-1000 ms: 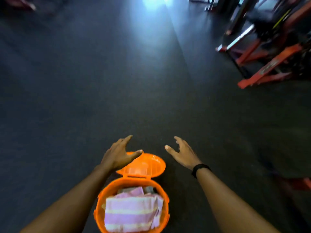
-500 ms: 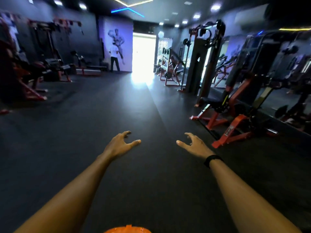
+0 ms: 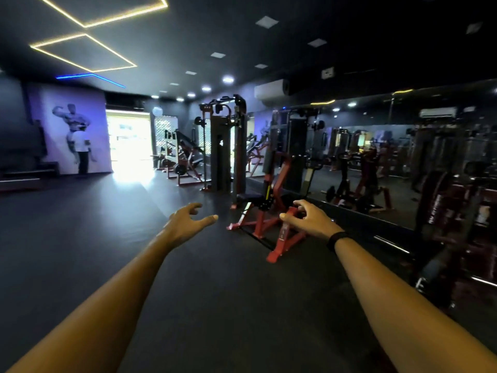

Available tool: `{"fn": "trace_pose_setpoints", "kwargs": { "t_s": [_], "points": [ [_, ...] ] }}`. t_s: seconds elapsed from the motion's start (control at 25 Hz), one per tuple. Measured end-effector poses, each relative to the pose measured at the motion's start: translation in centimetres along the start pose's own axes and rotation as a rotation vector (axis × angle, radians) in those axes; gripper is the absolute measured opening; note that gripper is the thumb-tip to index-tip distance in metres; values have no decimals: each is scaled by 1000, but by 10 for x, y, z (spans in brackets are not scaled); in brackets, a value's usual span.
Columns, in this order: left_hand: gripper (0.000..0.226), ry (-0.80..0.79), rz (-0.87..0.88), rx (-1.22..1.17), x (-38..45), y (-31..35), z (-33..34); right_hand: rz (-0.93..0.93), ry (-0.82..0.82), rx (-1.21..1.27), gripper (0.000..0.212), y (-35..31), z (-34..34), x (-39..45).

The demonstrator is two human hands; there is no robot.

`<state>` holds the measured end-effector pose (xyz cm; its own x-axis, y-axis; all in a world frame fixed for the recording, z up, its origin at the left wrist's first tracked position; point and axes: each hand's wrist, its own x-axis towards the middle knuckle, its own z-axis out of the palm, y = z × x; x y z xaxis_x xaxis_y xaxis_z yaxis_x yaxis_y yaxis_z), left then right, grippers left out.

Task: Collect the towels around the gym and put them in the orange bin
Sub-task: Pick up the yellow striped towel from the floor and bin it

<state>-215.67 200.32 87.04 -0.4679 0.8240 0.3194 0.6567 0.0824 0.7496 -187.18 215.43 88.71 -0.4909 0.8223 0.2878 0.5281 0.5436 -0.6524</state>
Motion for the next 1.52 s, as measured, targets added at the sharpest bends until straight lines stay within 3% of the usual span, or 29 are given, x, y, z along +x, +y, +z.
{"fn": "trace_pose_setpoints", "kwargs": {
  "t_s": [0.36,0.6,0.88,1.2,1.52],
  "points": [
    [83,-357,297,-154,-32,118,93,369,301,-76,80,24,-107,-189],
    [71,-679,482,-308,-135,225,192,627,548,-166,82,38,-186,-375],
    [70,-897,643,-380,-274,329,251,842,789,-299,80,17,-257,-576],
    [69,-1009,688,-443,-425,410,291,950,832,-364,83,-2,-312,-740],
    [68,-980,683,-439,-479,456,316,937,792,-386,80,24,-360,-795]
  ]
}}
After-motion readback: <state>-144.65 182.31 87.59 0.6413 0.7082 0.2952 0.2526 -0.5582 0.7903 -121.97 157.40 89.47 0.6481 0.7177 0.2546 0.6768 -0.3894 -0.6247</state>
